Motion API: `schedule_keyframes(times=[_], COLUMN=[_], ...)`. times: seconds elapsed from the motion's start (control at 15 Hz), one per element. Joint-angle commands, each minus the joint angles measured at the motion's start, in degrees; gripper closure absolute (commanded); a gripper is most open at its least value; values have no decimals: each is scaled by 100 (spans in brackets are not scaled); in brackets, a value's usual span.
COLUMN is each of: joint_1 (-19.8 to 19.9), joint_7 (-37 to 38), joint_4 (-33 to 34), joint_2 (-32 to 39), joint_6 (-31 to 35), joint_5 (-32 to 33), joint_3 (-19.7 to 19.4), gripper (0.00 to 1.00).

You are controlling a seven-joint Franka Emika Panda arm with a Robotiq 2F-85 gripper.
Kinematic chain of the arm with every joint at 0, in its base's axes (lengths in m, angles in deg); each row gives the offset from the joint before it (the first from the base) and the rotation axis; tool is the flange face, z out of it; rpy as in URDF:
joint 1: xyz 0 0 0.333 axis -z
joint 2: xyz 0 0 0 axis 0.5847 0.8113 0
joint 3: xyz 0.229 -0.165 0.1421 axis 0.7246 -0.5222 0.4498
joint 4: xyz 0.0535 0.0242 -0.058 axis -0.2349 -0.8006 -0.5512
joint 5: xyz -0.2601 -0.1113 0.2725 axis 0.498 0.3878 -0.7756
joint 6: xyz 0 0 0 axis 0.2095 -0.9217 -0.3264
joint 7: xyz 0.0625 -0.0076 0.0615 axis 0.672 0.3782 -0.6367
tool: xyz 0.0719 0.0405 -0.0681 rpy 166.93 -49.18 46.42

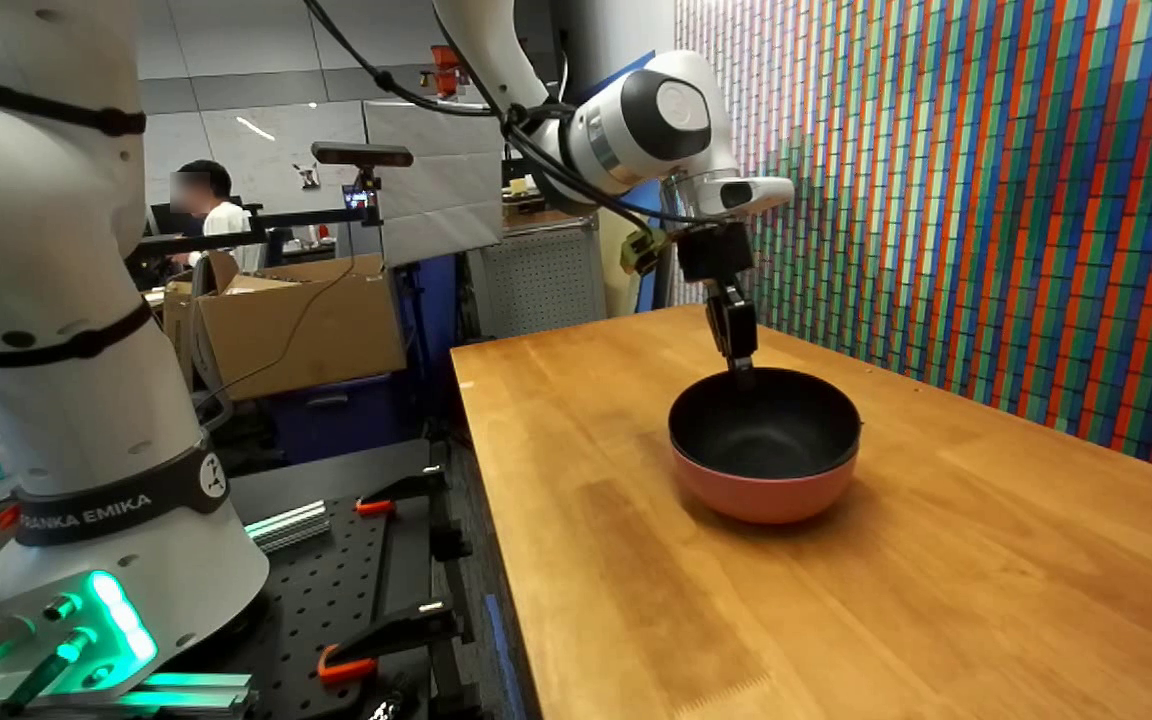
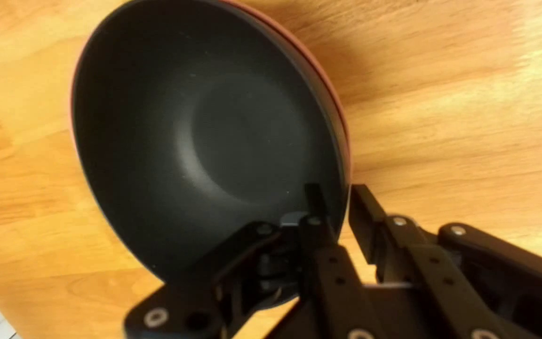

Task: Place the black bowl on top of the pink bowl

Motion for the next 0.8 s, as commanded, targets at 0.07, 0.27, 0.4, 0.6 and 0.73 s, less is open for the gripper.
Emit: schedule_keyframes(times=[0.07,0.27,0.4,0.6,0.73], joint_1=[84,65,27,-2,-8], joint_7=[-107,-249,-392,-713,-980], joint_4=[38,138,289,586,855], joint_2=[-108,-146,-179,-233,-239], joint_6=[-146,-288,-463,-830,-1165], joint_5=[-381,-695,-893,-1216,-1417], joint_3=[150,278,413,685,849], gripper=[38,16,0,0,0])
